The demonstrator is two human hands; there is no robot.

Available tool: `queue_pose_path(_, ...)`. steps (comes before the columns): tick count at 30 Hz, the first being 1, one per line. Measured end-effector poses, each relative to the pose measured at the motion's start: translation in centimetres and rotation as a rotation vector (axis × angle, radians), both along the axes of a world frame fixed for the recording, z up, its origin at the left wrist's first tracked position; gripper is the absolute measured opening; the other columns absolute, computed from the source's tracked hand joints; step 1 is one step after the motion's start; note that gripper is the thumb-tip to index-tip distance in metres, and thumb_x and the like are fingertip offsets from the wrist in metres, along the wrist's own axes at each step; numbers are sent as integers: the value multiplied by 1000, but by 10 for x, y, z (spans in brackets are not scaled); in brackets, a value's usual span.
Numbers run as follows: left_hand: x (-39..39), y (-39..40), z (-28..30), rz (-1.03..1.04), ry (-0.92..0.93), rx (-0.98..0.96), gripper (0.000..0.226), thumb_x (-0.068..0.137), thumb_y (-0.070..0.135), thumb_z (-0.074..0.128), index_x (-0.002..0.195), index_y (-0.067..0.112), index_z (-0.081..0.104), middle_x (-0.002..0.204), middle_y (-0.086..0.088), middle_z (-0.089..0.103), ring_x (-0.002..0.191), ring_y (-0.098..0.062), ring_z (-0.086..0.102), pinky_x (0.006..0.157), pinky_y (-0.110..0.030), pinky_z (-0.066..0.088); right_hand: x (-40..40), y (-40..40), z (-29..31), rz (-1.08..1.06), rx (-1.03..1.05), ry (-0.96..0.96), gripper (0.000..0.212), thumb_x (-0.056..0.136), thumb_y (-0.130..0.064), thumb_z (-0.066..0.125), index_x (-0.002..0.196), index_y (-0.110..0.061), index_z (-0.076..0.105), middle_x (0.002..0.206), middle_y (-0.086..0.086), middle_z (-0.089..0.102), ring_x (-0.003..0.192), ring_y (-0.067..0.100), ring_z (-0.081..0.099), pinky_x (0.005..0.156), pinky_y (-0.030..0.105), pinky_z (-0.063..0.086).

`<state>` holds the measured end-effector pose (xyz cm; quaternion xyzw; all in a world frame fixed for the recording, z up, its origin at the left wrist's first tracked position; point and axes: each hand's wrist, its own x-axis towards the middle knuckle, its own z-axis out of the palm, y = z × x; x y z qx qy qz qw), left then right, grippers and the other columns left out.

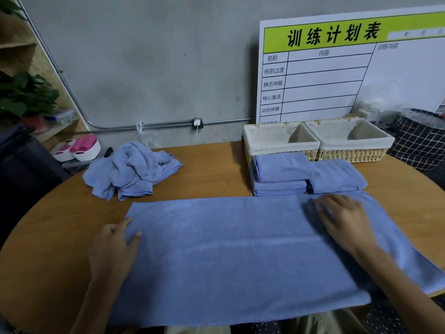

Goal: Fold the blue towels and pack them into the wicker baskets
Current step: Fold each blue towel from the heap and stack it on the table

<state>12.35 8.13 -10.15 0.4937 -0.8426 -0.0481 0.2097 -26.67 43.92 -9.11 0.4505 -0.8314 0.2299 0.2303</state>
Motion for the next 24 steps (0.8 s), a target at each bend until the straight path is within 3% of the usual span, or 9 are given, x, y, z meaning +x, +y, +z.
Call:
queue_pose_path(3, -16, -7, 3, 12, -24, 1, 52, 88, 47, 70, 132, 21, 63, 118, -12, 60, 100, -33, 59, 80, -48, 52, 59, -60, 9, 310, -12, -30, 30, 97, -31, 47, 106, -14, 71, 107, 4, 69, 92, 31, 64, 77, 40, 51)
queue_pose_path(7, -29, -2, 2, 28, -67, -17, 45, 90, 47, 66, 131, 29, 63, 133, -5, 57, 115, -36, 52, 90, -53, 43, 141, -159, -4, 547, 130, -150, 40, 97, -42, 45, 127, -24, 63, 134, 2, 61, 121, 24, 58, 99, 40, 45)
queue_pose_path(11, -8, -2, 3, 22, -59, -19, 51, 89, 45, 68, 136, 27, 60, 130, -4, 60, 112, -36, 55, 86, -51, 47, 184, -229, -11, 540, 414, -244, 60, 95, -57, 29, 145, -28, 47, 156, 0, 38, 144, 29, 33, 117, 49, 21)
queue_pose_path(15, 32, 2, 4, 40, 31, 47, 53, 92, 44, 66, 140, 23, 57, 119, -6, 60, 101, -29, 57, 80, -44, 49, 184, -242, -15, 503, 452, -207, 79, 86, -64, 9, 149, -30, 41, 160, -3, 29, 149, 28, 21, 119, 50, 12)
queue_pose_path(20, 68, 14, 11, -6, 192, 176, 45, 90, 33, 72, 131, 18, 63, 73, 8, 59, 62, -11, 54, 54, -30, 42, 189, -241, -10, 470, 478, -175, 80, 85, -64, 6, 150, -31, 38, 160, -3, 29, 148, 26, 22, 119, 49, 11)
queue_pose_path(22, 71, 18, 11, -109, 283, 249, 37, 91, 22, 72, 127, 20, 65, 68, 7, 60, 62, -10, 57, 54, -28, 43, 191, -240, -7, 461, 433, -149, 76, 87, -61, 12, 145, -26, 46, 154, 0, 39, 142, 29, 32, 117, 50, 17)
queue_pose_path(24, 70, 19, 12, -182, 408, 320, 36, 92, 16, 70, 125, 27, 63, 74, 8, 63, 73, -7, 61, 62, -27, 47, 197, -239, -5, 475, 347, -131, 66, 91, -57, 23, 138, -24, 54, 147, 1, 48, 136, 30, 42, 113, 52, 23)
